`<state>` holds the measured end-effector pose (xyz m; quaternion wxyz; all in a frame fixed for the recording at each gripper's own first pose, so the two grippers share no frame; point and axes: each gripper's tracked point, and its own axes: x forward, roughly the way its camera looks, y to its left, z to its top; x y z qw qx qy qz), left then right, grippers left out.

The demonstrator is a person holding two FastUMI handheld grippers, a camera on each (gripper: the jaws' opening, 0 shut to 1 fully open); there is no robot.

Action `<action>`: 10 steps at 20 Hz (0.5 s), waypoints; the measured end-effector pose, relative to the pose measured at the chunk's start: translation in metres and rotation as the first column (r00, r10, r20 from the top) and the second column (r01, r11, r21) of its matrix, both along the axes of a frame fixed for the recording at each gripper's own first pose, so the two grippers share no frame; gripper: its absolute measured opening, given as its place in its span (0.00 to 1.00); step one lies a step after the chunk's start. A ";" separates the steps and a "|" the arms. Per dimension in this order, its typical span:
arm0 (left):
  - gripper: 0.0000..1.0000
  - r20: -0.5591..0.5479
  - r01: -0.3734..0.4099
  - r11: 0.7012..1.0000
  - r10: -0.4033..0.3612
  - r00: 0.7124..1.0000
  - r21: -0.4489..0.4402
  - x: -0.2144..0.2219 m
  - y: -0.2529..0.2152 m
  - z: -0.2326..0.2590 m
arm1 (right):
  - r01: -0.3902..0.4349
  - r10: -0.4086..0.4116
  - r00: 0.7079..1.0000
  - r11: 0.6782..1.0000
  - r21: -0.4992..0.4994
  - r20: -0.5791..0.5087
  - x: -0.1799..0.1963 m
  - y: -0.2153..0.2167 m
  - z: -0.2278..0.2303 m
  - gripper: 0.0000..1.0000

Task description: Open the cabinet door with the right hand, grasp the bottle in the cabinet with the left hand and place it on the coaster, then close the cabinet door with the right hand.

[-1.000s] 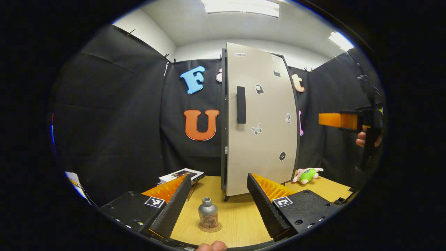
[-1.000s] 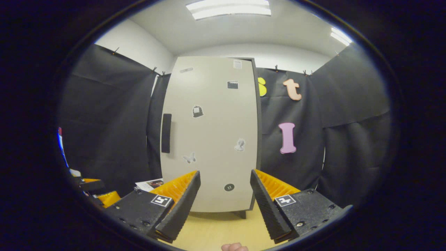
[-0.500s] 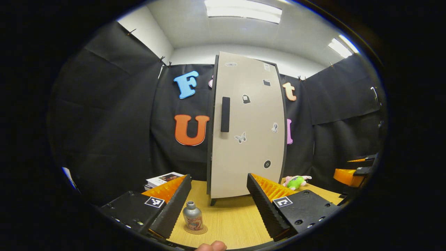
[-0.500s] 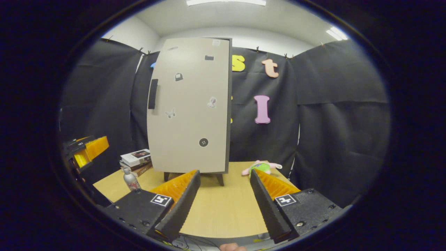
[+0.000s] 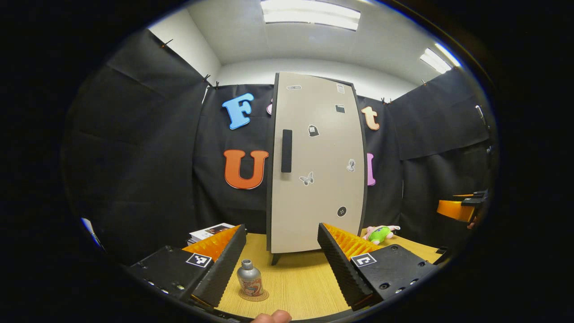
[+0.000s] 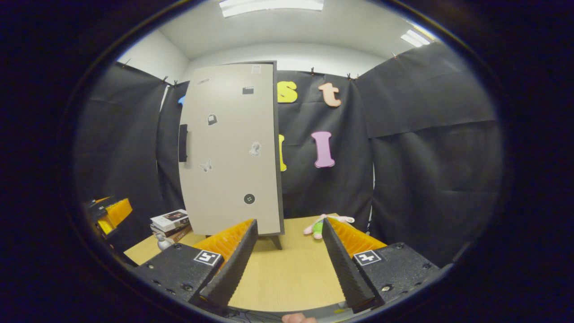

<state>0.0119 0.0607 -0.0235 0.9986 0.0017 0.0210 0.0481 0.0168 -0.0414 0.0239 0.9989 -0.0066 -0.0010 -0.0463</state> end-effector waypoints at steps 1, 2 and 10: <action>0.97 -0.001 0.002 1.000 -0.002 1.000 0.000 -0.004 0.000 0.001 | -0.004 0.004 1.000 1.000 0.005 0.001 -0.002 0.001 0.000 0.93; 0.97 0.001 0.003 1.000 -0.003 1.000 0.002 -0.005 0.001 0.002 | -0.007 0.007 1.000 1.000 0.010 -0.001 -0.002 0.002 0.000 0.93; 0.97 0.001 0.017 1.000 -0.017 1.000 -0.001 -0.008 -0.003 0.003 | -0.011 0.010 1.000 1.000 0.015 0.006 -0.006 0.005 0.002 0.93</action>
